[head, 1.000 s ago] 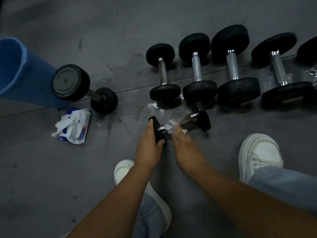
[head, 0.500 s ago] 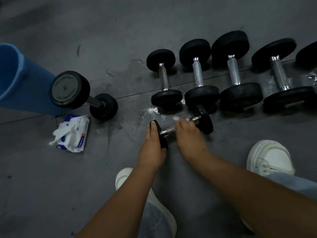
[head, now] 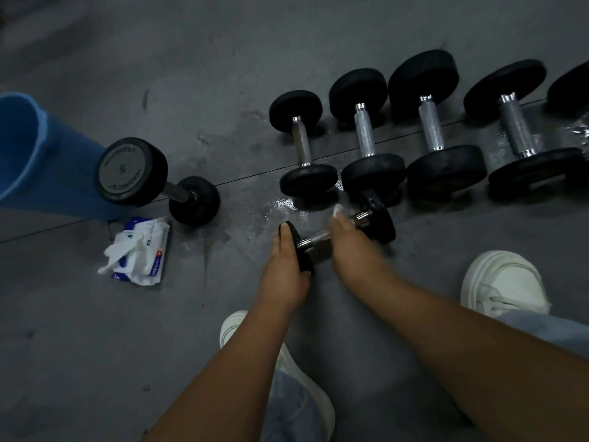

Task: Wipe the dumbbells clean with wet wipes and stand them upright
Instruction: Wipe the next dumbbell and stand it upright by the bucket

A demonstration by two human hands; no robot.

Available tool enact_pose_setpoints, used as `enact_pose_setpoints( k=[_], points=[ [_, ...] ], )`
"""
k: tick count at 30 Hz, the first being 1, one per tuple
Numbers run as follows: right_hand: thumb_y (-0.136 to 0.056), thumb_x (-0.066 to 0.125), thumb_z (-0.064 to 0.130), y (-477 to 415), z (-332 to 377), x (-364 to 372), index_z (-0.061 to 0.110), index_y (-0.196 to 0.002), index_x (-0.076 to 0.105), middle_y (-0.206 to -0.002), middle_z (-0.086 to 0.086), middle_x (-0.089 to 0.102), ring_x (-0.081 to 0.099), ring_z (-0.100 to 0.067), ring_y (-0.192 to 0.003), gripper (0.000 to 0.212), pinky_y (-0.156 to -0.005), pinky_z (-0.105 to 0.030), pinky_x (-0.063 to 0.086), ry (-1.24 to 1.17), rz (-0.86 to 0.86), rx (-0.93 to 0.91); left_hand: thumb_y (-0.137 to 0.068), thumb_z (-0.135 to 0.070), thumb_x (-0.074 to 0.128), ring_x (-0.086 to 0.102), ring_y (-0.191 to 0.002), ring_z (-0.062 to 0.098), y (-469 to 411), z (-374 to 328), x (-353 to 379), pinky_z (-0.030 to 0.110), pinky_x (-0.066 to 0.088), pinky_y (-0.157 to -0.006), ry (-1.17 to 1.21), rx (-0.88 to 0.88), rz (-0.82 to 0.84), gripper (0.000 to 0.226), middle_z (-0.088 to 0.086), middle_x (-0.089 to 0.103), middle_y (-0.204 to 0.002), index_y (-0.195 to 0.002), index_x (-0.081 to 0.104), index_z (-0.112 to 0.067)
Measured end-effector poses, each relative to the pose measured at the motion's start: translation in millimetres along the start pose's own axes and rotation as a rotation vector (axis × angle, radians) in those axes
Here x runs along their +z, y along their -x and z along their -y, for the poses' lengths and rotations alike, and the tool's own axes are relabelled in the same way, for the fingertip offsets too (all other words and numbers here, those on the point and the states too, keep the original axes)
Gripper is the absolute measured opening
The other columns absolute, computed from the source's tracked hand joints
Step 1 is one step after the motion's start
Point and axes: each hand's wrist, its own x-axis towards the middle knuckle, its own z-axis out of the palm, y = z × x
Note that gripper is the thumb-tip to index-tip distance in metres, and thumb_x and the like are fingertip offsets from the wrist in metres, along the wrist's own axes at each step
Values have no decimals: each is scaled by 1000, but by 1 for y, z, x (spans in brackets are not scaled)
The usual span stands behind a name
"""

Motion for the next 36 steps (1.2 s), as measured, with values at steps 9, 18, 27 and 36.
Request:
enact_pose_setpoints(
  k=[9, 18, 27, 36],
  points=[
    [-91, 42, 5, 4, -6, 7, 18, -148, 25, -156, -4, 20, 61, -34, -106, 61, -82, -40, 52, 174, 104, -78, -82, -5, 70, 39, -138, 31, 0, 2, 1, 37, 38, -108, 4, 2, -6, 107, 10, 15, -163, -158, -3, -22],
    [-92, 37, 10, 16, -3, 5, 27, -152, 18, -159, -1, 19, 52, -31, -125, 65, -93, -44, 50, 158, 202, -214, -83, -6, 69, 46, -133, 32, 0, 1, 0, 37, 42, -103, 9, 9, -11, 103, 11, 17, -162, -158, -1, -21],
    [-97, 36, 10, 16, -11, 5, 23, -150, 20, -160, 1, 15, 59, -30, -114, 58, -84, -40, 51, 185, 51, -70, -80, -4, 71, 49, -129, 33, -3, 2, 1, 39, 44, -104, 20, -2, -17, 107, 10, 24, -159, -158, 1, -23],
    [-90, 41, 6, 16, -21, 14, 22, -153, 12, -162, 2, 3, 61, -33, -102, 71, -78, -39, 49, 226, 23, 30, -78, -3, 72, 40, -138, 31, -4, 5, 3, 39, 39, -110, 24, 11, -21, 108, 10, 20, -161, -158, 2, -21]
  ],
)
